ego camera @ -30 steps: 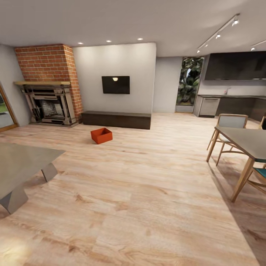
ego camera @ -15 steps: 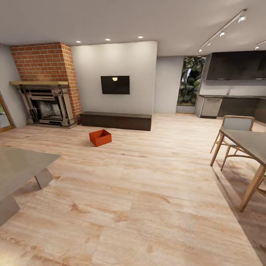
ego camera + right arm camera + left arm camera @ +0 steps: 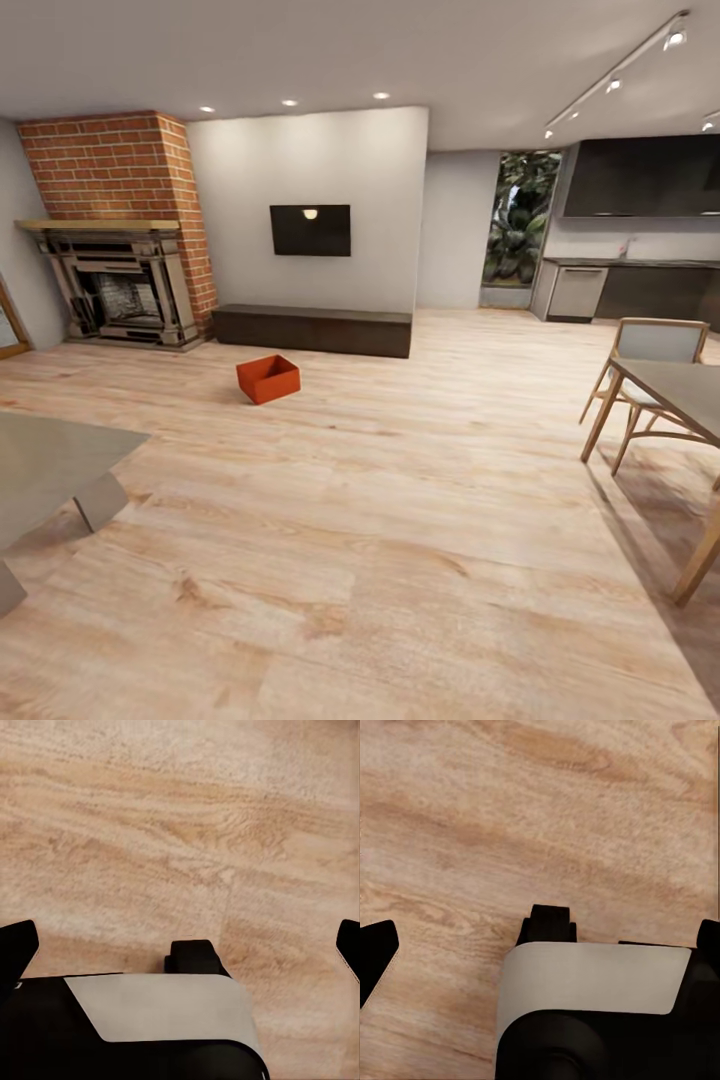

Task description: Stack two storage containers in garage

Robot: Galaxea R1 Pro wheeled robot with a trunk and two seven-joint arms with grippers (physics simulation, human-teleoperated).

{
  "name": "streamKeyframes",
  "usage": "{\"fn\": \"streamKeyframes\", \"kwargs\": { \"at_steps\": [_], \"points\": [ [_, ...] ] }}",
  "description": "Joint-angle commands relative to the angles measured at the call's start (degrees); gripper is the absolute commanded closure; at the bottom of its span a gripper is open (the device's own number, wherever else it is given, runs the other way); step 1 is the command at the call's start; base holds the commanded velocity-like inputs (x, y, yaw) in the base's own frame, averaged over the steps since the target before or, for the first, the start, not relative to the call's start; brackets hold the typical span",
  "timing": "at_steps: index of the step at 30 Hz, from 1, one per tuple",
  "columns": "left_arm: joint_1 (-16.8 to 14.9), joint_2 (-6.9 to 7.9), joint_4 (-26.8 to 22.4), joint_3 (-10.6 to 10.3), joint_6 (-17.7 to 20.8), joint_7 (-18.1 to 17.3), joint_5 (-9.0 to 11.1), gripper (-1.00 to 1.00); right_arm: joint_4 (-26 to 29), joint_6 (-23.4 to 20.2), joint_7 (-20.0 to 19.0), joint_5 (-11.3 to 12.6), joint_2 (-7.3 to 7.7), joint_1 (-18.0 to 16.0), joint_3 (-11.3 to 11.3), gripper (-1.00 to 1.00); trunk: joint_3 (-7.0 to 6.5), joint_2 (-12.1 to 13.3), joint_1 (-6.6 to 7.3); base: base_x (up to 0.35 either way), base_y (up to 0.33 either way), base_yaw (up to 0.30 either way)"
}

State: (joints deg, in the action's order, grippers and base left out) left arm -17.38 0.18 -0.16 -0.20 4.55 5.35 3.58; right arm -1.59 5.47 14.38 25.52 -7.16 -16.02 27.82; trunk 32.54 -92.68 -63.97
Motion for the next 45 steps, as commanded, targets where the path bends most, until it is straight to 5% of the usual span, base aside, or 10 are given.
{"fn": "streamKeyframes", "kwargs": {
  "at_steps": [1, 45],
  "points": [
    [0.0, 0.0, 0.0, -0.1, 0.2, 0.1, 0.4, -1.0, -0.2, 0.3, 0.0, 0.6, -0.05, -0.1, 0.5, -1.0, 0.06, 0.0, -0.03, 0.323, 0.0, 0.0],
    [0.0, 0.0, 0.0, 0.0, 0.2, 0.1, 0.4, -1.0, -0.2, 0.3, 0.0, 0.6, -0.05, -0.1, 0.4, -1.0, 0.06, 0.0, -0.03, 0.323, 0.0, 0.04]
  ]
}}
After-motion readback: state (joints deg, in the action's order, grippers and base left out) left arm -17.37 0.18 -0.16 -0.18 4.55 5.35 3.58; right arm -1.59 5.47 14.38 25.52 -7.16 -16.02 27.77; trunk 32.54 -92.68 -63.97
